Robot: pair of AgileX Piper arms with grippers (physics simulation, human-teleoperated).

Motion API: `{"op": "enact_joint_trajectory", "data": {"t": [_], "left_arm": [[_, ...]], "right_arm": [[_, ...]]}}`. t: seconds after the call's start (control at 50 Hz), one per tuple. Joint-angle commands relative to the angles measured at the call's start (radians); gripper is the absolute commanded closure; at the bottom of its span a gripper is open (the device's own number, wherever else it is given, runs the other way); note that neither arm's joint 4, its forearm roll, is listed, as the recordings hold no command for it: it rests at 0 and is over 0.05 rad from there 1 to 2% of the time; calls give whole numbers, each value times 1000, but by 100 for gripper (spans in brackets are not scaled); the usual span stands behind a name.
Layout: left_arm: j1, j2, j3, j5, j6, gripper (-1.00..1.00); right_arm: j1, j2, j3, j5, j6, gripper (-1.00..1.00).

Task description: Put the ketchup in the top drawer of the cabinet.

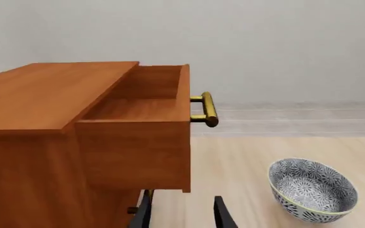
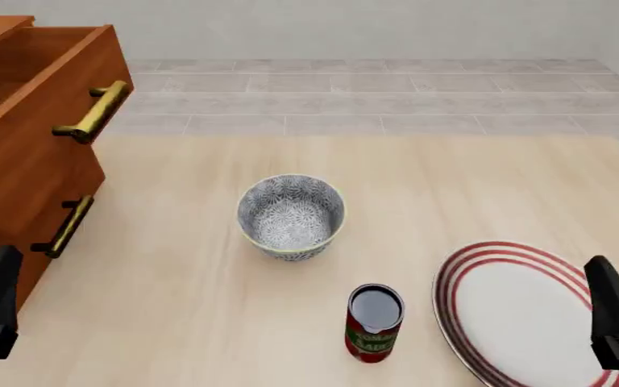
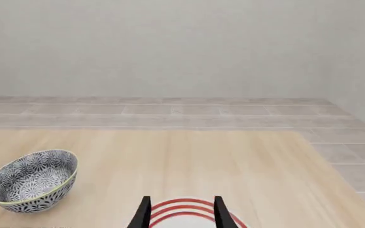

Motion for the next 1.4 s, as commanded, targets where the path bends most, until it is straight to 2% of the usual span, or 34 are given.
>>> {"op": "enact_joint_trajectory", "data": {"t": [0.02, 0.12, 0.2, 0.26, 0.36, 0.38, 0.4, 0.44, 0.52, 0.56, 0.6, 0.66, 0.7, 0.72, 0.74, 0.76, 0.82, 0.86, 0.88, 0.94, 1.08, 1.3, 1.4], "left_arm": [[-111, -26, -17, 101, -33, -100], [-196, -34, -143, 182, -8, -100], [-247, -29, -158, 249, -47, -100], [-287, -11, -157, 242, -12, -100], [-399, 125, -143, 131, 63, -100], [-410, 166, -142, 101, 60, -100], [-431, 206, -148, 75, 36, -100], [-494, 314, -159, 14, -66, -100], [-517, 431, -164, -71, -75, -100], [-534, 544, -164, -143, -105, -100], [-558, 578, -161, -183, -54, -100], [-643, 653, -142, -275, 11, -100], [-654, 741, -140, -334, 10, -100], [-654, 741, -140, -334, 10, -100], [-669, 781, -127, -389, 56, -100], [-669, 805, -130, -404, 62, -100], [-678, 826, -143, -403, 55, -100], [-640, 847, -146, -425, 104, -100], [-641, 857, -150, -429, 98, -100], [-691, 865, -159, -411, 98, -100], [-735, 948, -155, -466, 107, -100], [-824, 1061, -159, -514, 45, -100], [-832, 1117, -155, -560, 67, -100]], "right_arm": [[11, 8, 0, -1, -21, -100], [30, 17, 1, -4, -13, -100], [39, -3, 1, 1, -4, -100], [40, -4, 1, 1, -5, -100], [42, -3, 1, -3, -6, -100], [45, -3, 1, -3, -5, -100], [45, -3, 1, -3, -6, -100], [45, -4, 1, -4, -5, -100], [44, -5, 1, -4, -7, -100], [47, -5, 1, -6, -5, -100], [49, -5, 1, -5, -7, -100], [50, -5, 1, -4, -4, -100], [48, -5, 1, -1, 14, -100], [46, -5, 1, -2, 15, -100], [44, -5, 1, -4, 13, -100], [41, -5, 1, -5, 11, -100], [38, -5, 1, -8, 18, -100], [38, -5, 1, -6, 20, -100], [37, -6, 1, -5, 32, -100], [37, -6, 1, -1, 29, -100], [39, -6, 1, -1, 37, -100], [44, -6, 1, 1, 49, -100], [48, -5, 1, 5, 47, -100]]}}
